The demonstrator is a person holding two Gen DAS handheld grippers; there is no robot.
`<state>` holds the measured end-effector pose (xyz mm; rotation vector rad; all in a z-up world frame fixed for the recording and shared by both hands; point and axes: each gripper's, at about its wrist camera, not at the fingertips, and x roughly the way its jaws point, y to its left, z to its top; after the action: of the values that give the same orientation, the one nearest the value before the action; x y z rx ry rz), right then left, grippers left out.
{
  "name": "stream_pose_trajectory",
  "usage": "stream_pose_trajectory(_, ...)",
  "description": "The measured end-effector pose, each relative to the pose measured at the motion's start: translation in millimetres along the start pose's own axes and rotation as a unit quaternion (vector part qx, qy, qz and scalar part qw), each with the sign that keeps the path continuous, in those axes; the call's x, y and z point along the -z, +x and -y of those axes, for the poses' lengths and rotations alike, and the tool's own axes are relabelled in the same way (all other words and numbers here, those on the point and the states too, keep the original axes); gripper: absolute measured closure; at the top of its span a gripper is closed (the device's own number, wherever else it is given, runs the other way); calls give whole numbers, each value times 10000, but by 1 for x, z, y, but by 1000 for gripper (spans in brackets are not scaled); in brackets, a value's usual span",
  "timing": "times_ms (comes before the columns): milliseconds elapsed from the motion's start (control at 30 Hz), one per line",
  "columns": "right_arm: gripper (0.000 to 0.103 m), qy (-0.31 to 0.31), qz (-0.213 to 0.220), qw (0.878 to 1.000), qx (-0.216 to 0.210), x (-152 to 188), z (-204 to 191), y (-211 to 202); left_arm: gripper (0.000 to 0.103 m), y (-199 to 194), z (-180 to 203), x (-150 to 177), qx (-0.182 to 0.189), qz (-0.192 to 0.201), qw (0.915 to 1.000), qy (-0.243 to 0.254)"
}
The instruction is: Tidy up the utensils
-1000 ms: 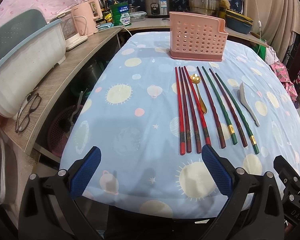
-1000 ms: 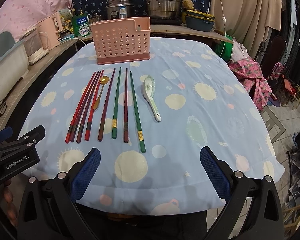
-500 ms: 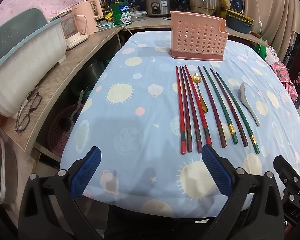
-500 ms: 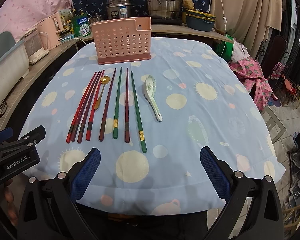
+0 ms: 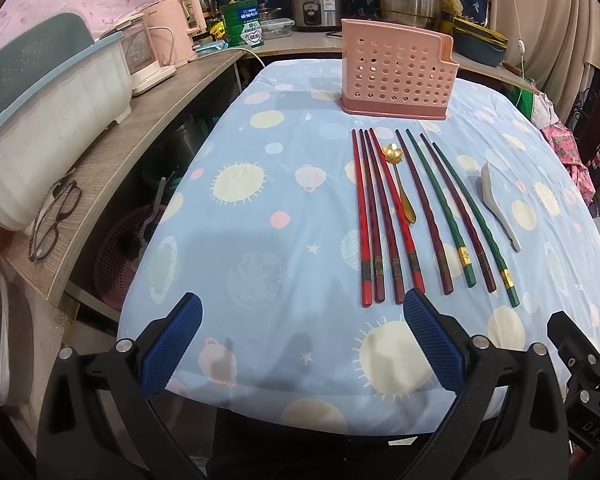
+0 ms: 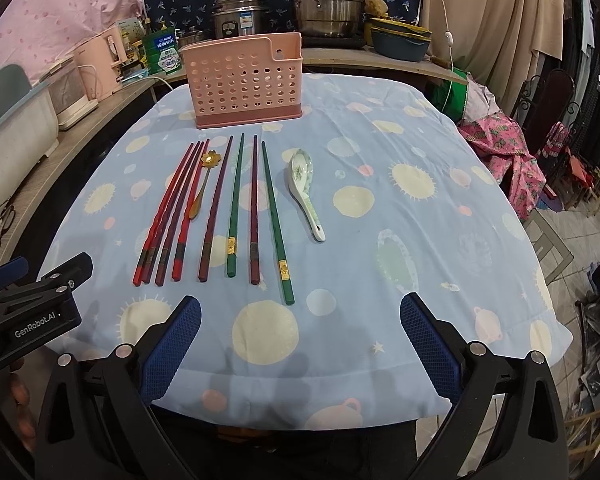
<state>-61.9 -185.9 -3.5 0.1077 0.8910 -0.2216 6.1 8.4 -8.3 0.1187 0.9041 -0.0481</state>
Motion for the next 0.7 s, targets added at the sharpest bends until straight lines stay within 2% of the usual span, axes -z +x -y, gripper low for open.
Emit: stream_pose_trajectory(700,7,54,-48,10000,-13,0,5,2,7,2,1,1,3,-62,10000,-32)
